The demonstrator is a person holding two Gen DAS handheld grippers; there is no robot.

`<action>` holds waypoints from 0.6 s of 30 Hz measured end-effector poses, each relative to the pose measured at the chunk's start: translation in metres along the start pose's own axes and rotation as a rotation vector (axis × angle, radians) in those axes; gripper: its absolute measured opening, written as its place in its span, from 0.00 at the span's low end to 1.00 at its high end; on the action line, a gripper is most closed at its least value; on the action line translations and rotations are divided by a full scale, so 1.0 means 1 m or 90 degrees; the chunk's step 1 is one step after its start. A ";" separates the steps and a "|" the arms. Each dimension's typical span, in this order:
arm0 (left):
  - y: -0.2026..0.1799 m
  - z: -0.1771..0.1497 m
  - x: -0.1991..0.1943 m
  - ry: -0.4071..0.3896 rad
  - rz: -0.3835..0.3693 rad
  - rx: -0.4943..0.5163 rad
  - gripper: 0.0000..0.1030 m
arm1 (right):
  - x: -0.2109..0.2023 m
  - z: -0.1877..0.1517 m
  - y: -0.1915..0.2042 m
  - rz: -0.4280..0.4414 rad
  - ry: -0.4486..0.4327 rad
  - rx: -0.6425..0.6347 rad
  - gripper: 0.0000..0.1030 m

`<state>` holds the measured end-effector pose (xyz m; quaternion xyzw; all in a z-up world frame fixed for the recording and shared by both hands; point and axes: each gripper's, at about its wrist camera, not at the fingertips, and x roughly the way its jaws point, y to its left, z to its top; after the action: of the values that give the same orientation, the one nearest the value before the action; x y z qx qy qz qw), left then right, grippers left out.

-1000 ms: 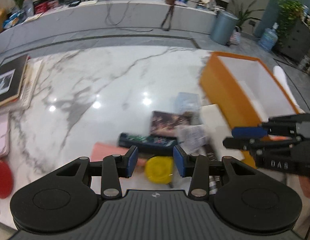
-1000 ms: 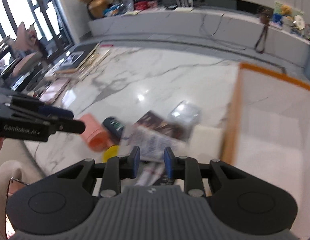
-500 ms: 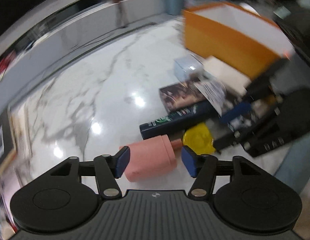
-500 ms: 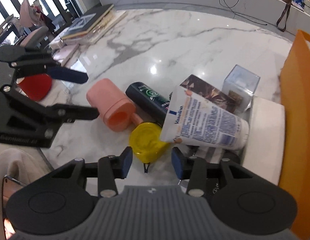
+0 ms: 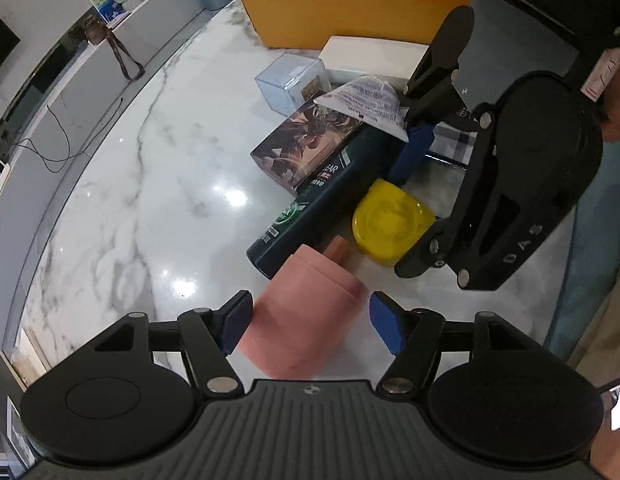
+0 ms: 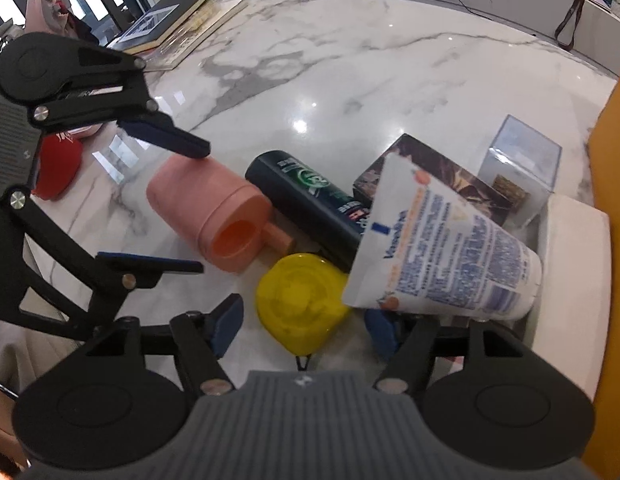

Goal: Organize rigid objects
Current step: 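Grasp the pink cup with the left tool while the right tool grasps the yellow tape measure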

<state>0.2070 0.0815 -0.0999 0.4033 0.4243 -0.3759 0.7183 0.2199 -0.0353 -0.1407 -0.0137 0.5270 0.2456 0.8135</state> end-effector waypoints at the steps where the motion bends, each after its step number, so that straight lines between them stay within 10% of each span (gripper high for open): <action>1: 0.001 -0.001 0.001 0.004 0.000 -0.008 0.76 | 0.000 0.000 0.001 -0.001 -0.005 -0.007 0.65; 12: 0.015 -0.011 -0.006 0.075 -0.057 -0.283 0.63 | -0.003 -0.010 0.007 -0.008 0.003 -0.069 0.49; 18: 0.020 -0.016 -0.008 0.062 -0.066 -0.383 0.69 | -0.010 -0.024 0.008 -0.024 -0.005 -0.075 0.59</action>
<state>0.2164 0.1055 -0.0922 0.1678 0.5702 -0.2499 0.7643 0.1933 -0.0393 -0.1407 -0.0706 0.5078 0.2611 0.8179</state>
